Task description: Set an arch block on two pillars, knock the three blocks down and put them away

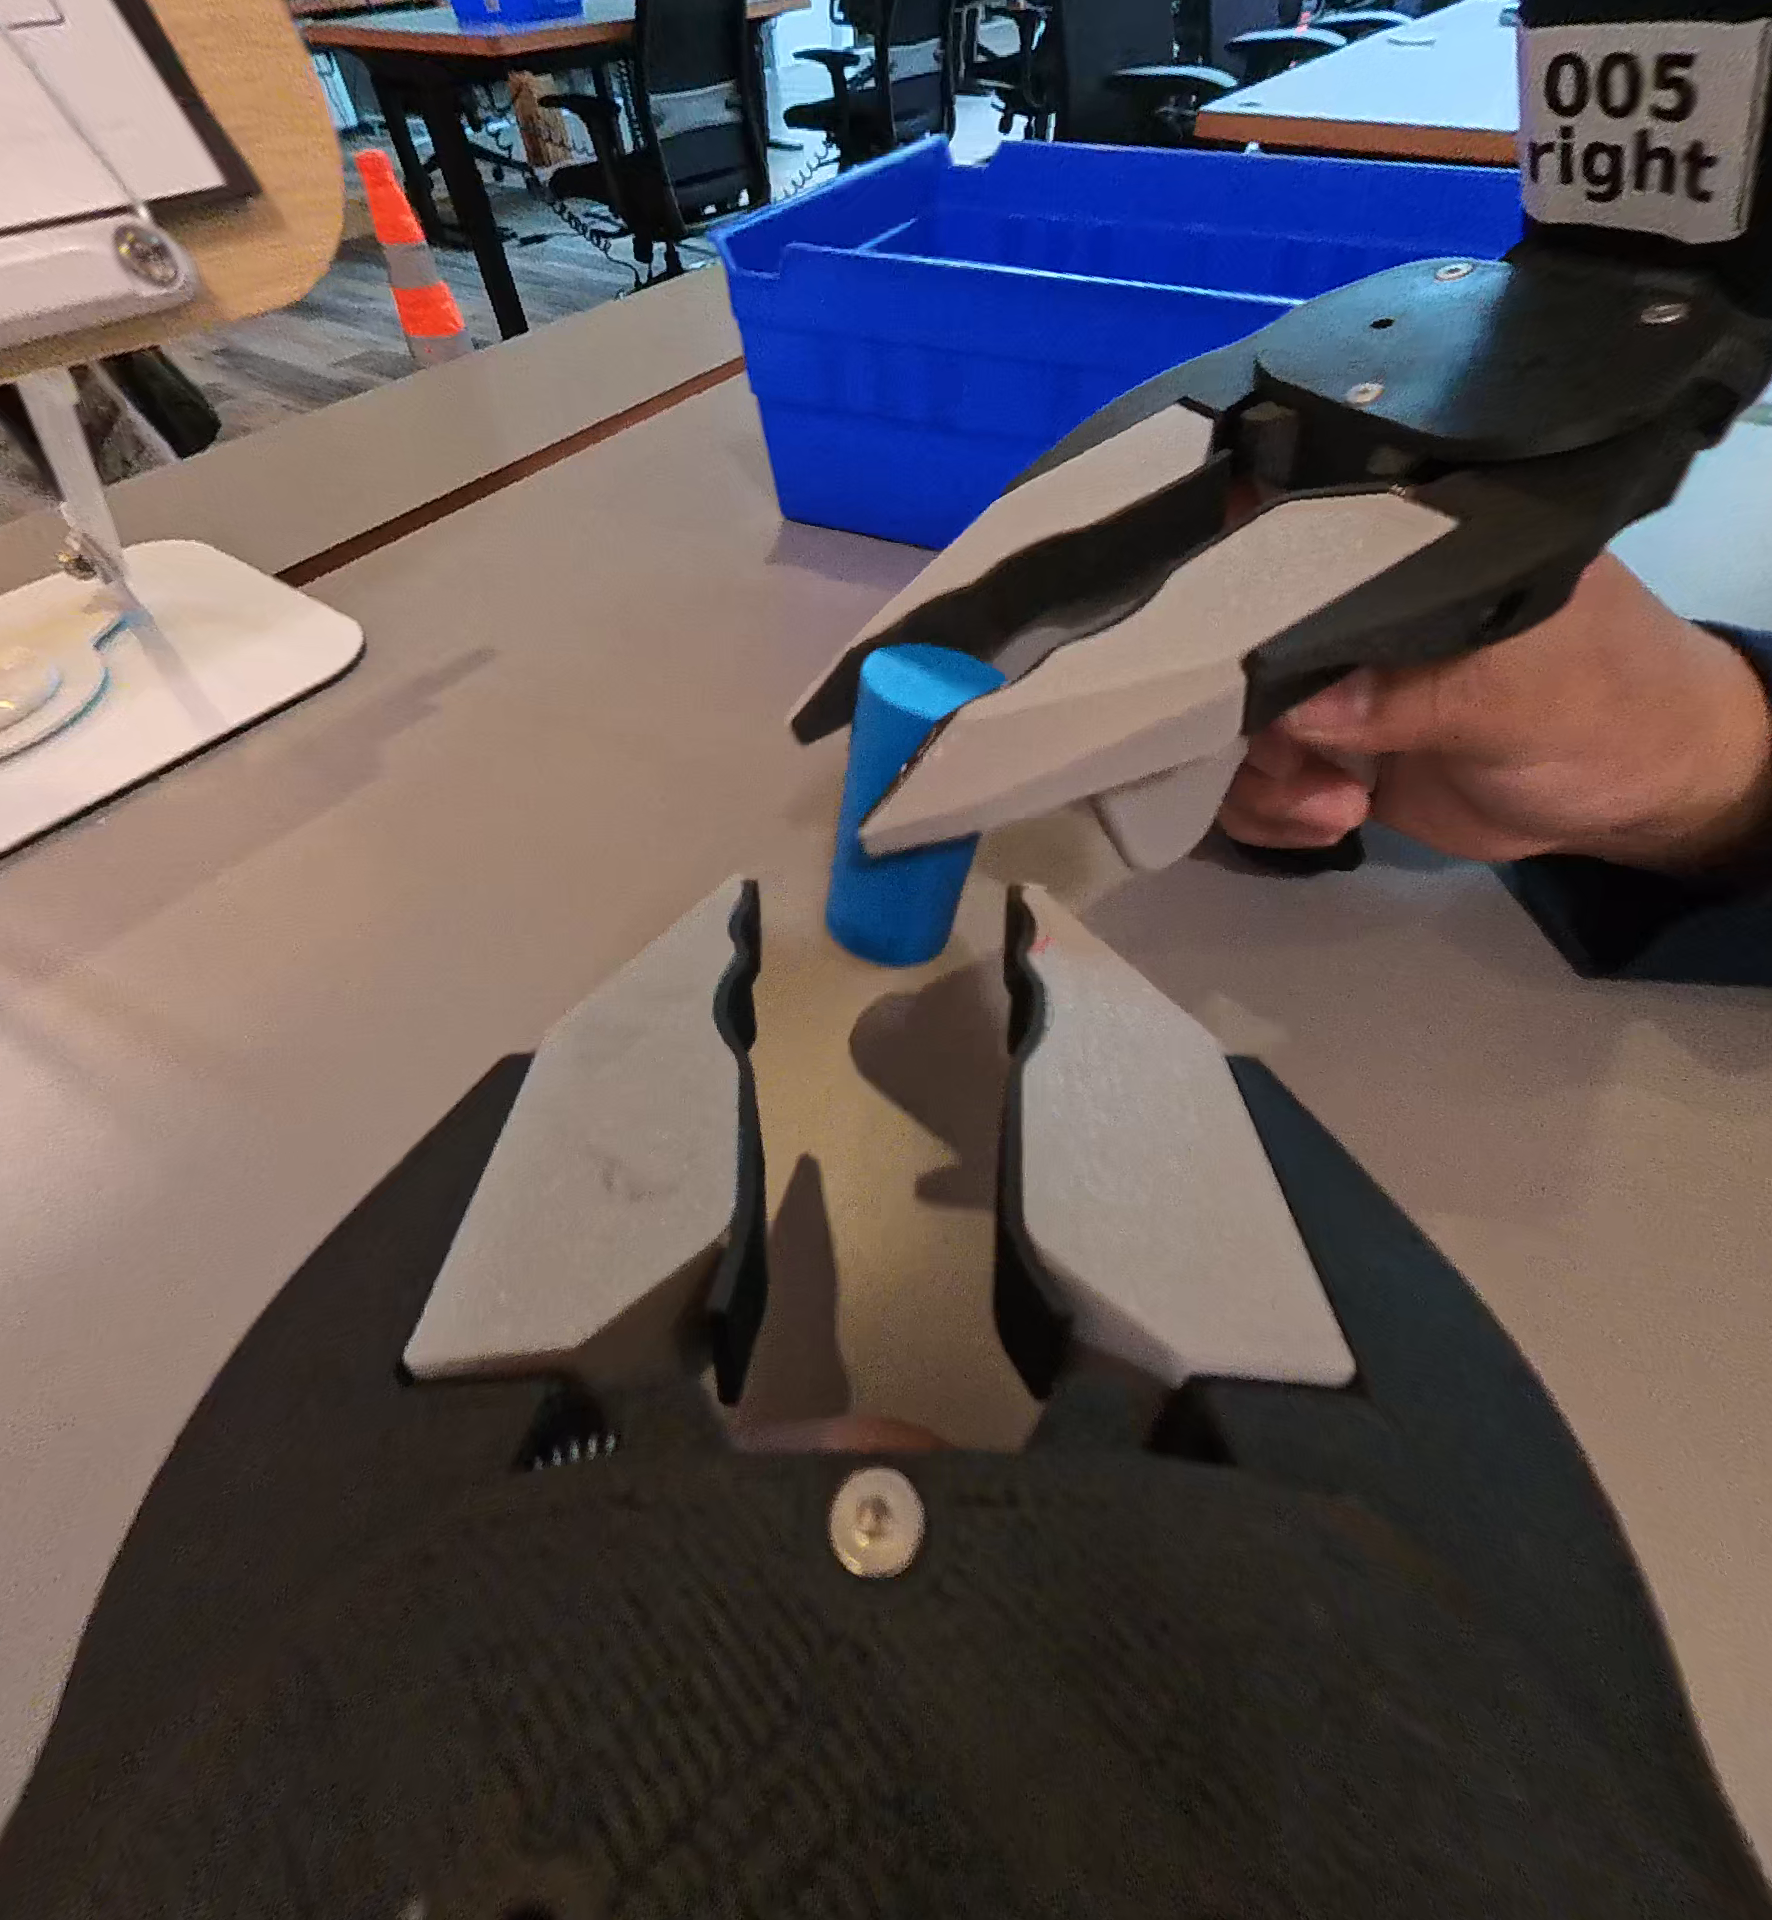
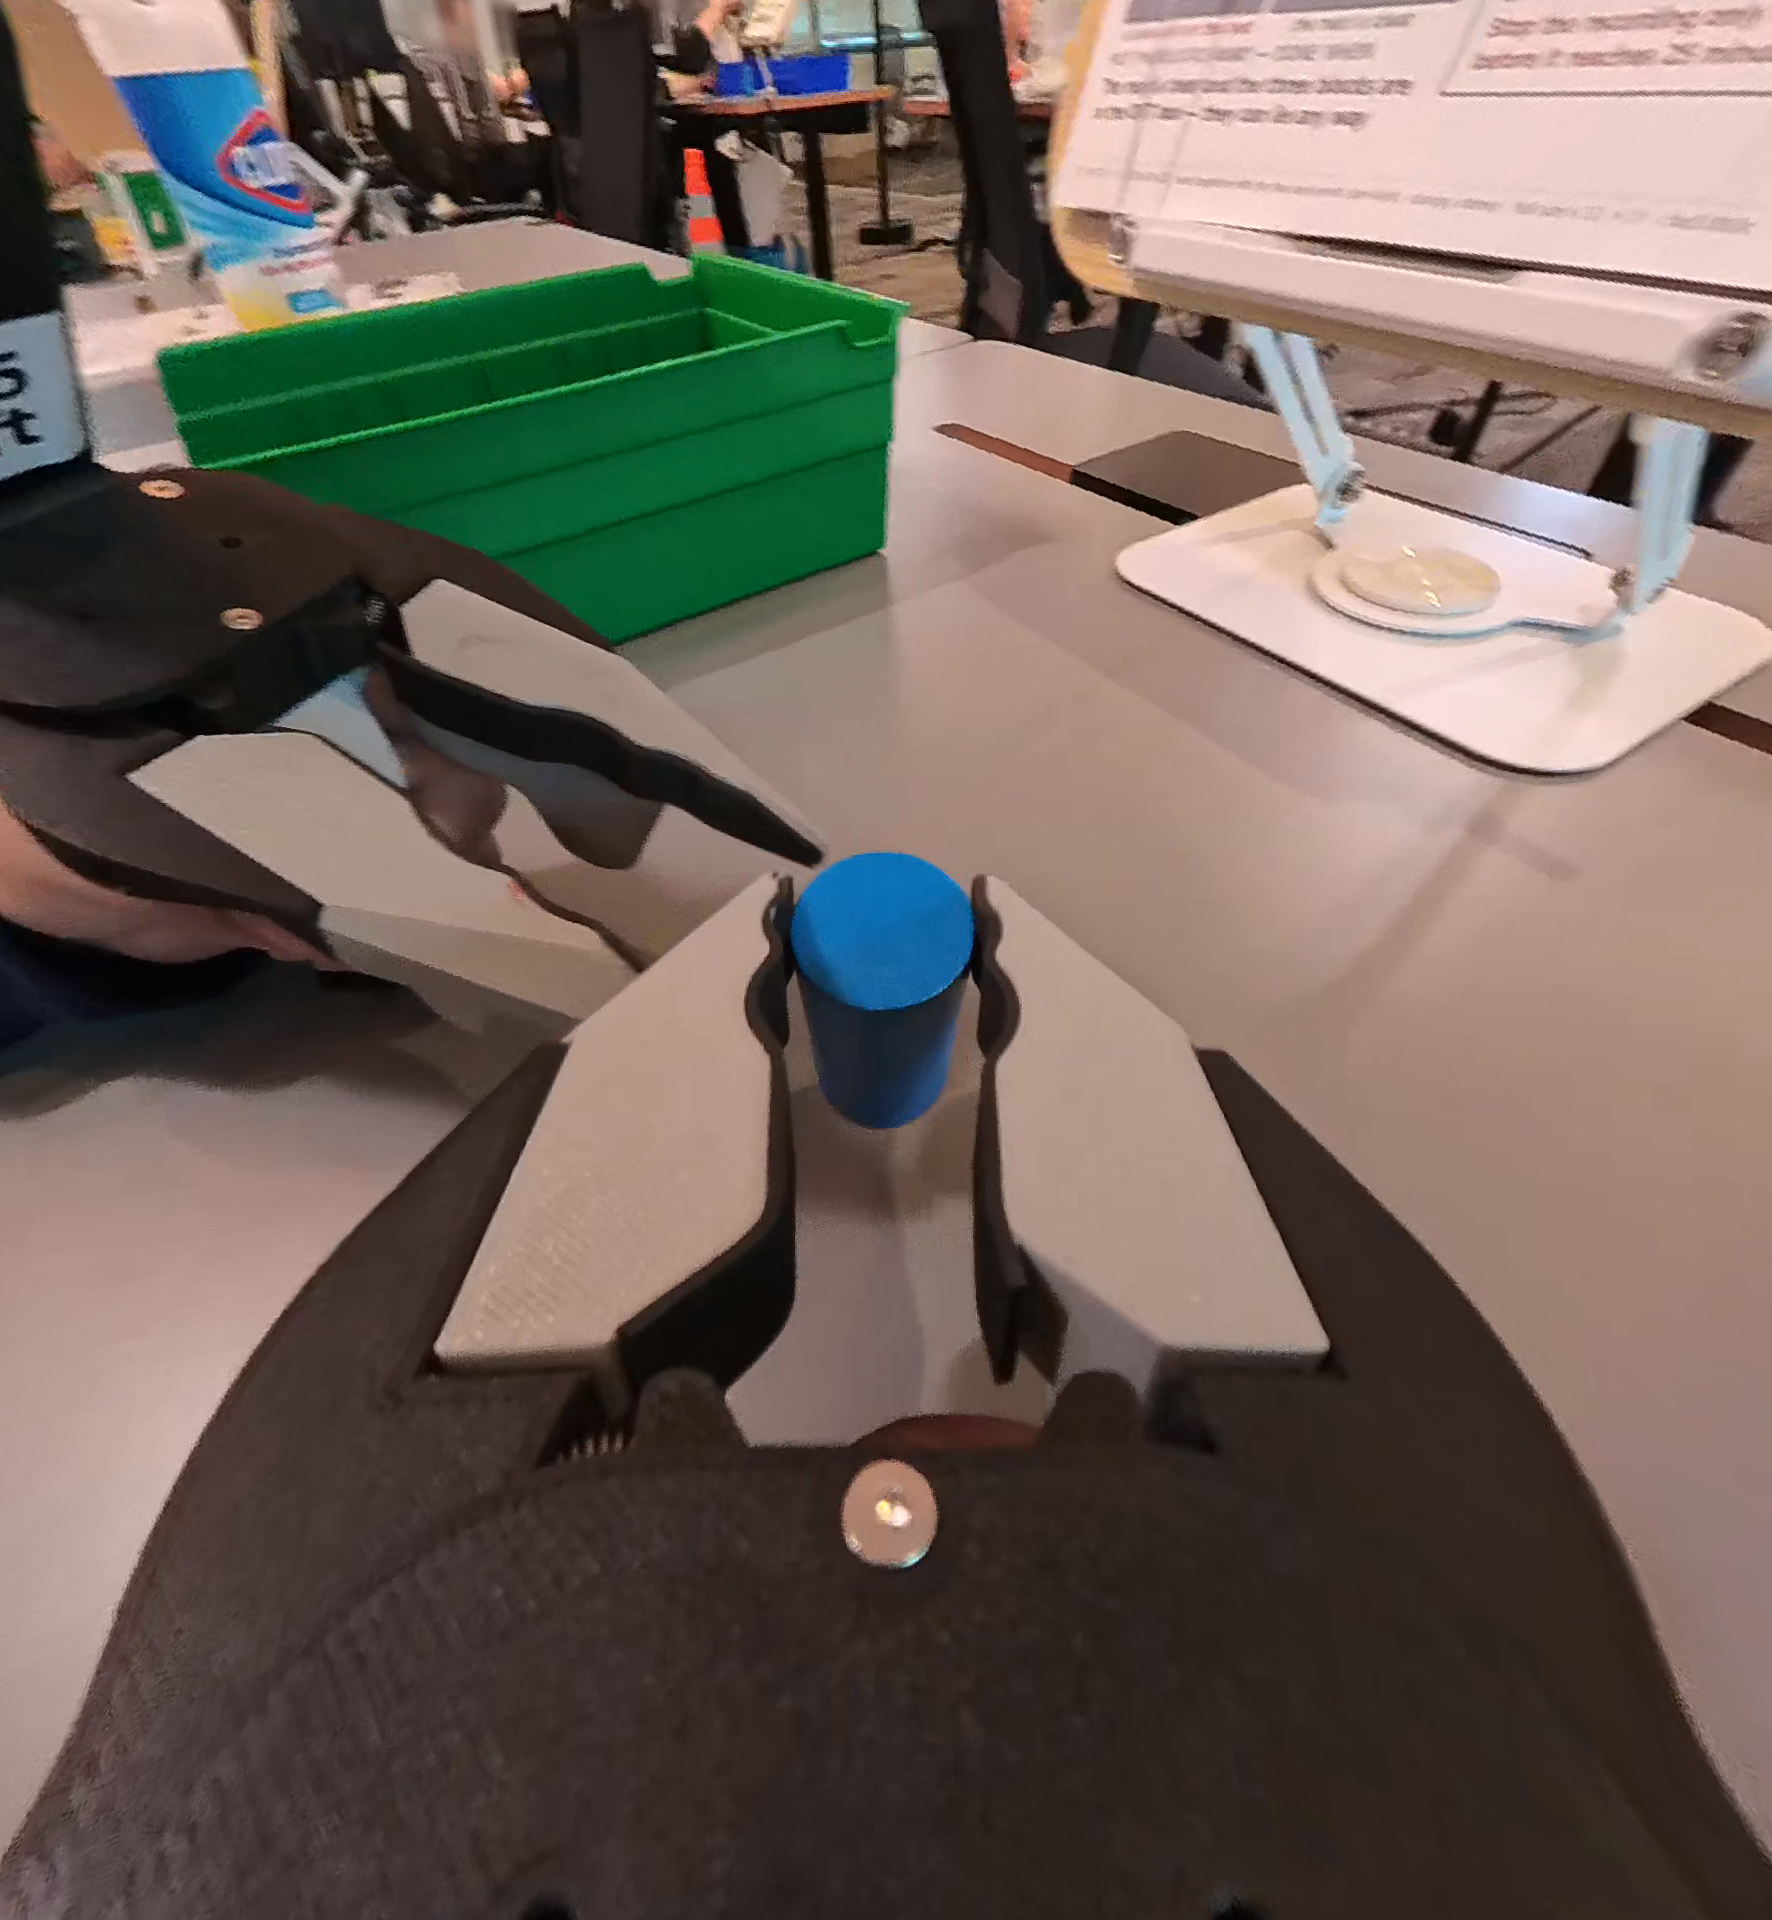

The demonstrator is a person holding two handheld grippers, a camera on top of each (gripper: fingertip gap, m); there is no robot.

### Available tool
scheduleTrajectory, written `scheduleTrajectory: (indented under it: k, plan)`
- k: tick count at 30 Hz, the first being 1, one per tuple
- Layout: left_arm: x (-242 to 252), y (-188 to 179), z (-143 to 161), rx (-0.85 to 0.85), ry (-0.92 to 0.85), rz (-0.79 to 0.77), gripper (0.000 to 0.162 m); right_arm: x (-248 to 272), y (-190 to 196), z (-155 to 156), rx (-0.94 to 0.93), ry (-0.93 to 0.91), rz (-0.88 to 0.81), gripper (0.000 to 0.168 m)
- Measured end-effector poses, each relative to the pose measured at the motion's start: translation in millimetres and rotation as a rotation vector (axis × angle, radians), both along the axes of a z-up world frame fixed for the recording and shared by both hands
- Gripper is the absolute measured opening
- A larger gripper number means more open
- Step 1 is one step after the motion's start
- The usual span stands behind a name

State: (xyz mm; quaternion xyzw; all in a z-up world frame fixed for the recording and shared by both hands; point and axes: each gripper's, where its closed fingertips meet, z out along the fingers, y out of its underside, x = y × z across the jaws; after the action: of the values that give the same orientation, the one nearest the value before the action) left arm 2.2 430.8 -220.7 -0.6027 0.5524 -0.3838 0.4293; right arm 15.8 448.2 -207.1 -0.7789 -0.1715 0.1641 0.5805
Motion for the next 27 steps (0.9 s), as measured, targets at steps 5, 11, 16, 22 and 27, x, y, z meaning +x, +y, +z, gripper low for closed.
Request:
scheduleTrajectory:
  k: [5,11,16,22,27]
  plan:
    - [-8.3,15.1,-0.9,0.0,0.008,0.053,0.051,24.0,3.6,-14.6,-0.079,-0.027,-0.058,0.031]
    - [-16.5,31.5,-0.4,-0.014,0.005,0.11,0.047,25.6,1.6,-26.2,-0.136,-0.053,-0.036,0.031]
    - [-18.7,36.2,-1.2,-0.036,0.005,0.128,0.046,20.6,-0.7,-34.2,-0.148,-0.151,-0.019,0.031]
    - [-17.7,33.4,-2.0,-0.017,0.019,0.118,0.046,18.4,-0.5,-28.7,-0.123,-0.126,-0.012,0.038]
    - [-18.3,35.2,-6.1,-0.016,0.044,0.127,0.05,25.4,1.4,-9.6,-0.044,-0.075,-0.058,0.048]
